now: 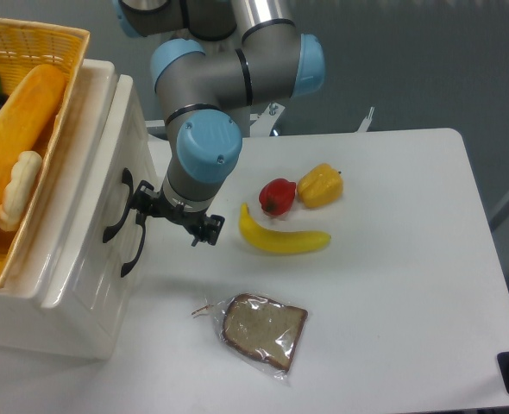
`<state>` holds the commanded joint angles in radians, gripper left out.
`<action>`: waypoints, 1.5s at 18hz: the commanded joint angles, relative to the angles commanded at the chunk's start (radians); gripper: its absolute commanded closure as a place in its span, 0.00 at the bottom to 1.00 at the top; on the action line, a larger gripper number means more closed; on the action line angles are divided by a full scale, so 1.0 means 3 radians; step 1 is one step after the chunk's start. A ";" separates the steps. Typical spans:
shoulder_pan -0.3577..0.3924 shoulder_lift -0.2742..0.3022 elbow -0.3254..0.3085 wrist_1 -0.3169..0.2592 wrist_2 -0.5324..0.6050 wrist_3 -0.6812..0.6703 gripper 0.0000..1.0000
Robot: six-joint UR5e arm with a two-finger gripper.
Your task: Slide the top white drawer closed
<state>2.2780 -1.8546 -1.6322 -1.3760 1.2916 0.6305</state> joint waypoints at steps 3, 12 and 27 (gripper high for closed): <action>0.0005 -0.0005 0.0005 0.0000 -0.0005 -0.0005 0.00; 0.0230 -0.0026 0.0245 0.0020 0.0193 0.0097 0.00; 0.0935 0.0240 0.0261 0.0113 0.1084 0.1426 0.00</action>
<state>2.5585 -1.7826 -1.5539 -1.3422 1.6168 1.0582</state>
